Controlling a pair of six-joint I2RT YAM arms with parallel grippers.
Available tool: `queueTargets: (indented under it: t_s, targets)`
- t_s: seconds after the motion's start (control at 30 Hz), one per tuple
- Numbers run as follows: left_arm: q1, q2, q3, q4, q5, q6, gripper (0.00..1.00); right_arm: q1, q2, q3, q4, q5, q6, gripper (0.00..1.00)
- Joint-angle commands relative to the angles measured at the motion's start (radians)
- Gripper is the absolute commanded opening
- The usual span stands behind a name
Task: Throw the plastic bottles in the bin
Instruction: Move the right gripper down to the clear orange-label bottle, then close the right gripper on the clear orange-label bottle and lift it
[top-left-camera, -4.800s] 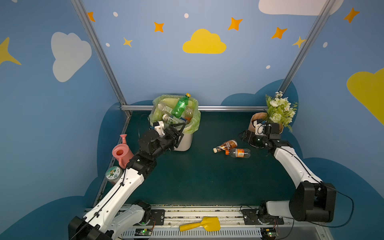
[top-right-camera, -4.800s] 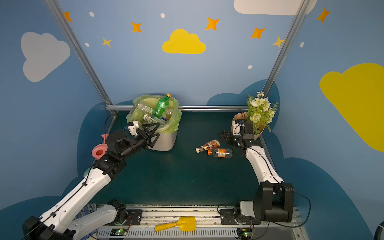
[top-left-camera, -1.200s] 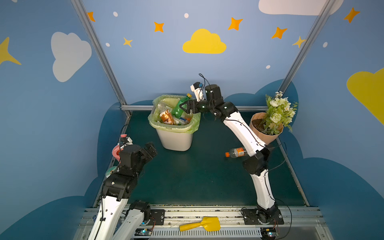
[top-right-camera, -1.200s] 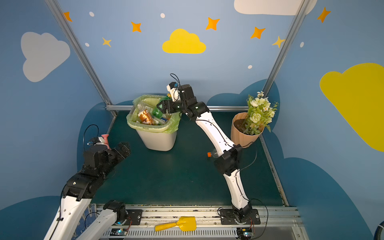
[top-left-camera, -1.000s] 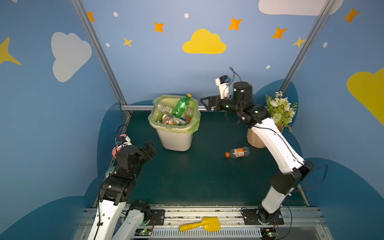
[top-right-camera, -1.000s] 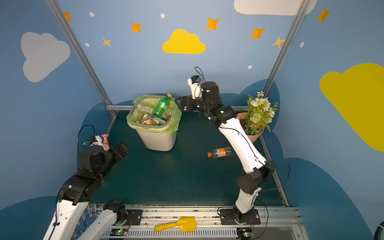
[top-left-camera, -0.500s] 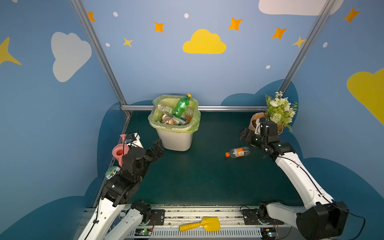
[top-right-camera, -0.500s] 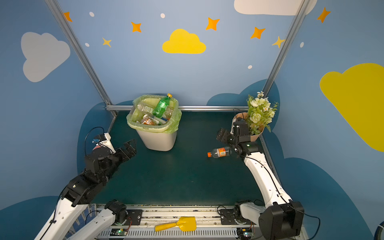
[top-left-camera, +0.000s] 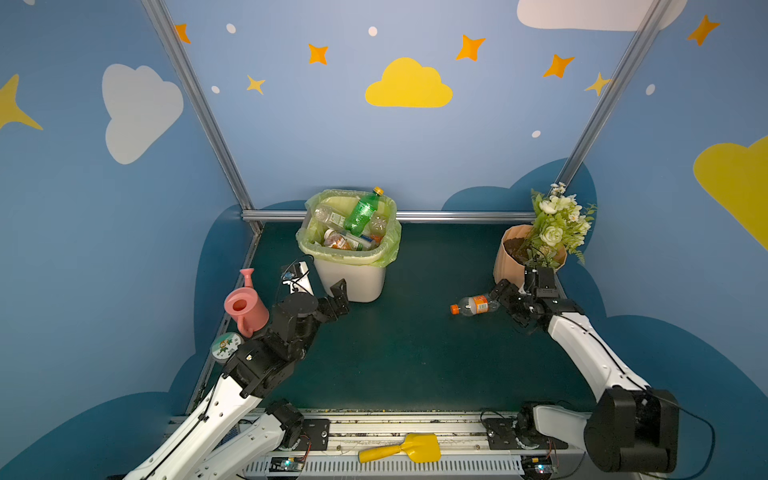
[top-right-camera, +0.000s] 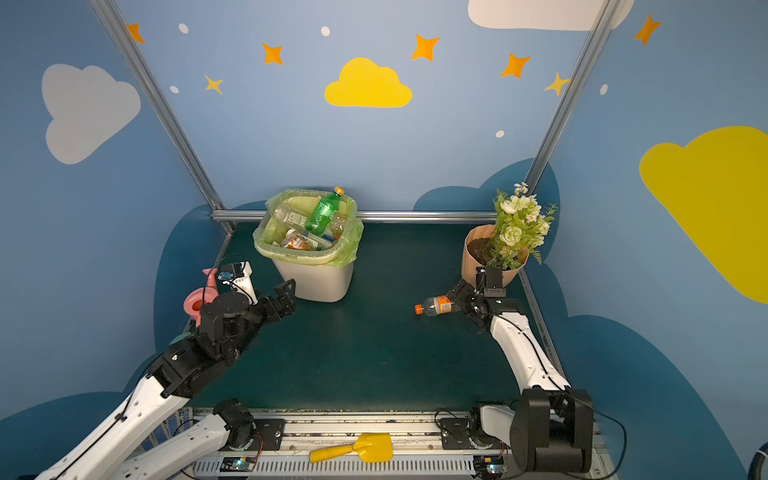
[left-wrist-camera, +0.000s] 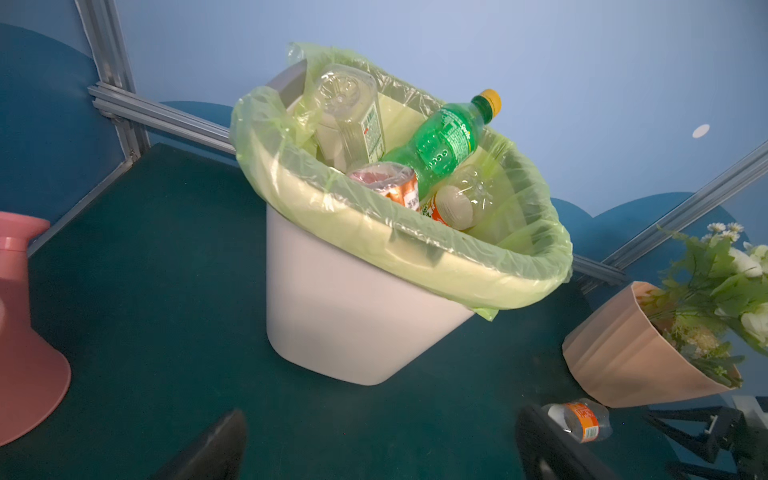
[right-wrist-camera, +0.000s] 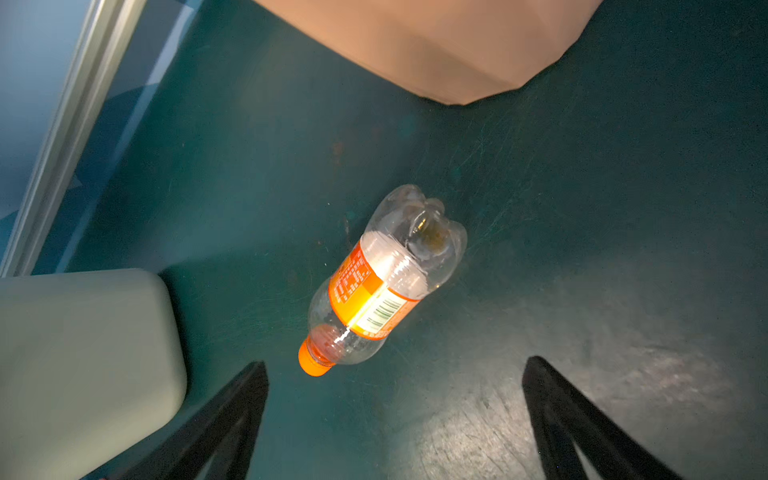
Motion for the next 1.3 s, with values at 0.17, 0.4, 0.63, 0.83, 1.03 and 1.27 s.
queueTargets:
  t_s: [0.17, 0.4, 0.63, 0.83, 1.03, 1.27]
  targets:
    - [-0.027, 0.002, -0.026, 0.038, -0.062, 0.027, 1.0, 0.012, 0.143, 0.021, 0.076, -0.077, 0.02, 0.94]
    - [-0.028, -0.017, -0.032, 0.014, -0.079, 0.029, 1.0, 0.049, 0.264, 0.059, 0.107, -0.065, 0.032, 0.94]
    - [-0.028, -0.043, -0.041, -0.007, -0.087, 0.028, 1.0, 0.086, 0.386, 0.105, 0.114, -0.045, 0.028, 0.92]
    - [-0.027, -0.08, -0.055, -0.024, -0.107, 0.024, 1.0, 0.092, 0.437, 0.117, 0.123, -0.04, 0.003, 0.8]
    - [-0.028, -0.084, -0.05, -0.045, -0.122, 0.023, 1.0, 0.094, 0.473, 0.135, 0.144, -0.089, -0.034, 0.54]
    - [-0.023, -0.118, -0.069, -0.054, -0.173, -0.013, 1.0, 0.123, 0.314, 0.136, 0.18, -0.106, -0.121, 0.5]
